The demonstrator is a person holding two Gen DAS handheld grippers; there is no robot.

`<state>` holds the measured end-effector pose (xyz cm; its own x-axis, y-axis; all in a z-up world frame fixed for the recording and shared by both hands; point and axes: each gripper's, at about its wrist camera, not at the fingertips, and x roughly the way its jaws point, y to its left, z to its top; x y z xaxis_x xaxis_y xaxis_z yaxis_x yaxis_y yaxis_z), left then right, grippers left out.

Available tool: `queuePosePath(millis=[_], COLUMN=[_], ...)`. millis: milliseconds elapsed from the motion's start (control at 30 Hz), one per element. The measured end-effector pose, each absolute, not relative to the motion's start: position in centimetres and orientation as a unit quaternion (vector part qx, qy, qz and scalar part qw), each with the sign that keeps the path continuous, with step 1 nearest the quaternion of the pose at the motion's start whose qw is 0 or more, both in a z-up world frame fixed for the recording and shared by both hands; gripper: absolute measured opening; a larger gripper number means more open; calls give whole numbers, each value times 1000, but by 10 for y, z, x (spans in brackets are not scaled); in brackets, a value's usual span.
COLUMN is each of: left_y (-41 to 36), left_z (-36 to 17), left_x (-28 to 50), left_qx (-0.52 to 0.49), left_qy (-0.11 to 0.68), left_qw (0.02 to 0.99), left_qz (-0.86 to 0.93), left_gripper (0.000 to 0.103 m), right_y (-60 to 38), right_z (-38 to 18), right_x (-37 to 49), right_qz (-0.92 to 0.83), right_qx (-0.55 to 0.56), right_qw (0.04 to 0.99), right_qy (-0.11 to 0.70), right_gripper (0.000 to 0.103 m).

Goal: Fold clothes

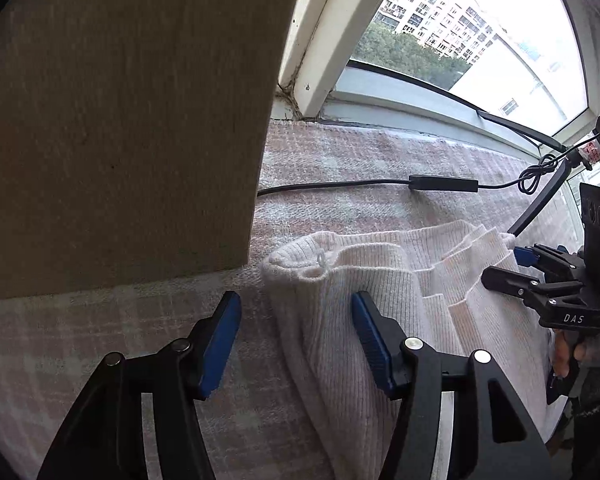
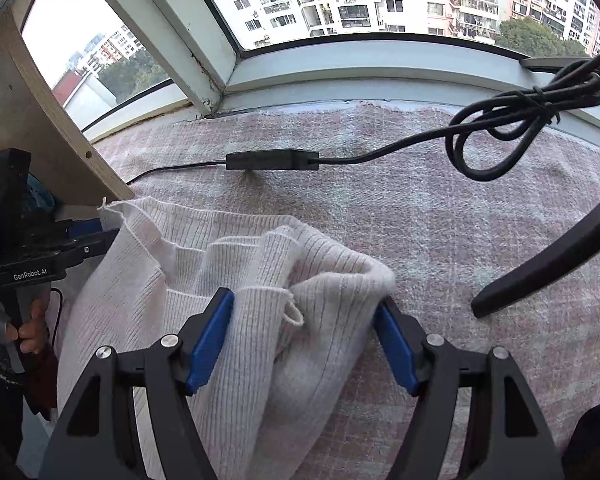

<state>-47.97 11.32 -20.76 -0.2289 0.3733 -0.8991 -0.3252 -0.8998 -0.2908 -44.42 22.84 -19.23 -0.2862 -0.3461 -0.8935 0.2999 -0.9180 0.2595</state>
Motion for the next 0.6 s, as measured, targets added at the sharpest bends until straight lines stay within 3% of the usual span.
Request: queuePosePath(millis=[67, 100, 167, 200, 233, 300, 433, 600], left_y=[114, 115, 112, 110, 109, 109, 107, 85], left_z=[-207, -207, -206, -206, -207, -206, -194, -141], left_x=[-480, -481, -481, -481, -481, -480, -468, -442], left_qx=[-579, -578, -576, -578, -579, -575, -561, -531], left_qy=[-17, -14, -15, -27, -40, -54, -50, -61], left_qw=[226, 229, 234, 240, 247, 260, 270, 286], left_qz=[783, 783, 783, 780, 776, 774, 781, 795], left_gripper=[56, 55, 47, 29, 20, 13, 10, 10], right_y=[225, 224, 224, 225, 227, 230, 236, 245], right_z=[-192, -192, -192, -191, -190, -187, -168, -114], right_x=[-443, -443, -442, -442, -441, -439, -426, -390], right_qz=[-802, -800, -799, -799, -799, -800, -809, -832], right_qx=[558, 557, 554, 553, 551, 546, 529, 482], right_qw=[212, 223, 232, 234, 237, 241, 248, 266], right_qy=[-20, -26, -32, -35, -40, -52, -68, -67], right_gripper=[53, 40, 38, 36, 34, 30, 26, 22])
